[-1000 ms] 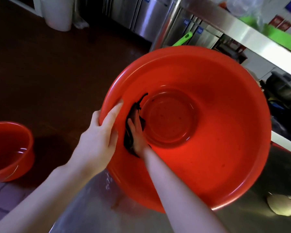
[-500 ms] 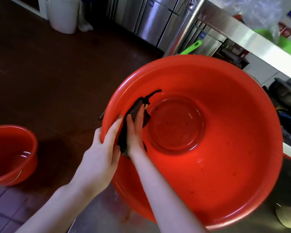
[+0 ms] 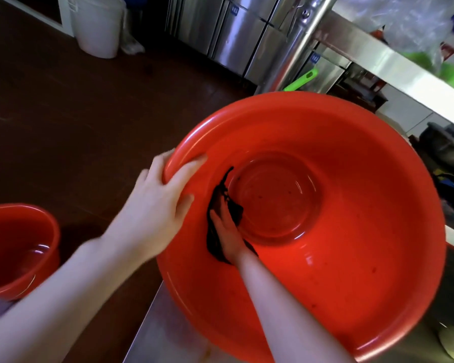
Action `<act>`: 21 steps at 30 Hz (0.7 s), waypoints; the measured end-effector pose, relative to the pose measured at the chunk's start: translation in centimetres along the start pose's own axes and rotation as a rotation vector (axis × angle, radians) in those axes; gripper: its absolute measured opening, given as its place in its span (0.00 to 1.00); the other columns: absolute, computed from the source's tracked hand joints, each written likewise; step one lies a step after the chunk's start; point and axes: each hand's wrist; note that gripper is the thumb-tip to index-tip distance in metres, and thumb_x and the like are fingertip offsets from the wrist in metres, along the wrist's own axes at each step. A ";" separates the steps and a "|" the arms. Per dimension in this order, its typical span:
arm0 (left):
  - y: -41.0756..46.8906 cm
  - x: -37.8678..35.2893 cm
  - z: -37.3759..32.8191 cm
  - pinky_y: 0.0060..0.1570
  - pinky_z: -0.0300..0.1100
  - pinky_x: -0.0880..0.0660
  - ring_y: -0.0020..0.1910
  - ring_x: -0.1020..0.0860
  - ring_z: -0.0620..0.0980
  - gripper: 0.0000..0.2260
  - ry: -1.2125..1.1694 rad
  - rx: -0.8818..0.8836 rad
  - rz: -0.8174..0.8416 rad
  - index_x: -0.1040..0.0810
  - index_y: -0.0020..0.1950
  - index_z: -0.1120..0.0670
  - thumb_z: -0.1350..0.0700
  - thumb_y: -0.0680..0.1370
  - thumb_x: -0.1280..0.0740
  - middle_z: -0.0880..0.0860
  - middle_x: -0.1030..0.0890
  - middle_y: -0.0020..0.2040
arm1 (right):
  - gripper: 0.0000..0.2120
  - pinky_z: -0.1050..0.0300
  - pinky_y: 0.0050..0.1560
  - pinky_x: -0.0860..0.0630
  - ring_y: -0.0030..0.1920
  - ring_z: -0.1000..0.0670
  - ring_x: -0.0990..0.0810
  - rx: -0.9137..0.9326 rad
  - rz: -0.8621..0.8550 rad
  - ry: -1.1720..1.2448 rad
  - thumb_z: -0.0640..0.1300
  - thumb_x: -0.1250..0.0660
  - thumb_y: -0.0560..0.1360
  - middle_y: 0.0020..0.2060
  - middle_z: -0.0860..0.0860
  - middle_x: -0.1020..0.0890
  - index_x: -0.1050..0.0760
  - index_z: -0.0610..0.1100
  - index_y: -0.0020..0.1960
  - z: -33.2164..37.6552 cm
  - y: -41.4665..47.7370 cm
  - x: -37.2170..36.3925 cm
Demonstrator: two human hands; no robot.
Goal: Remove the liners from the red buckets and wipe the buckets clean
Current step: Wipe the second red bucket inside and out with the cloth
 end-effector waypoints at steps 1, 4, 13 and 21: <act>1.0 0.3 0.0 0.55 0.50 0.23 0.55 0.25 0.56 0.29 -0.001 -0.021 0.001 0.44 0.76 0.36 0.54 0.80 0.37 0.53 0.38 0.69 | 0.29 0.45 0.78 0.55 0.78 0.55 0.57 -0.020 0.027 -0.036 0.53 0.47 0.84 0.79 0.54 0.54 0.57 0.52 0.80 -0.2 -0.2 0.3; 2.4 0.4 -0.1 0.44 0.44 0.20 0.46 0.22 0.50 0.28 -0.057 -0.024 0.073 0.48 0.75 0.32 0.53 0.81 0.40 0.50 0.35 0.63 | 0.27 0.46 0.78 0.55 0.79 0.50 0.57 -0.097 0.110 -0.187 0.51 0.50 0.84 0.79 0.54 0.57 0.55 0.50 0.80 -0.6 -1.0 1.3; -0.6 -1.6 -2.5 0.45 0.38 0.27 0.47 0.24 0.49 0.33 -0.092 -0.053 0.027 0.48 0.76 0.33 0.58 0.80 0.37 0.51 0.27 0.60 | 0.25 0.48 0.76 0.43 0.76 0.52 0.41 0.022 -0.118 0.622 0.48 0.45 0.83 0.77 0.56 0.42 0.49 0.66 0.75 6.9 -1.5 1.3; -2.1 -2.2 -3.8 0.40 0.30 0.34 0.42 0.28 0.45 0.33 -0.051 -0.048 0.028 0.46 0.77 0.36 0.59 0.79 0.37 0.47 0.30 0.55 | 0.29 0.50 0.77 0.47 0.77 0.53 0.46 0.062 -0.327 0.645 0.55 0.46 0.83 0.79 0.54 0.46 0.55 0.60 0.79 6.4 2.3 2.4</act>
Point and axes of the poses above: each hand's wrist, its own y-axis towards the middle knuckle, its own x-axis out of the back of the hand, z = x × y
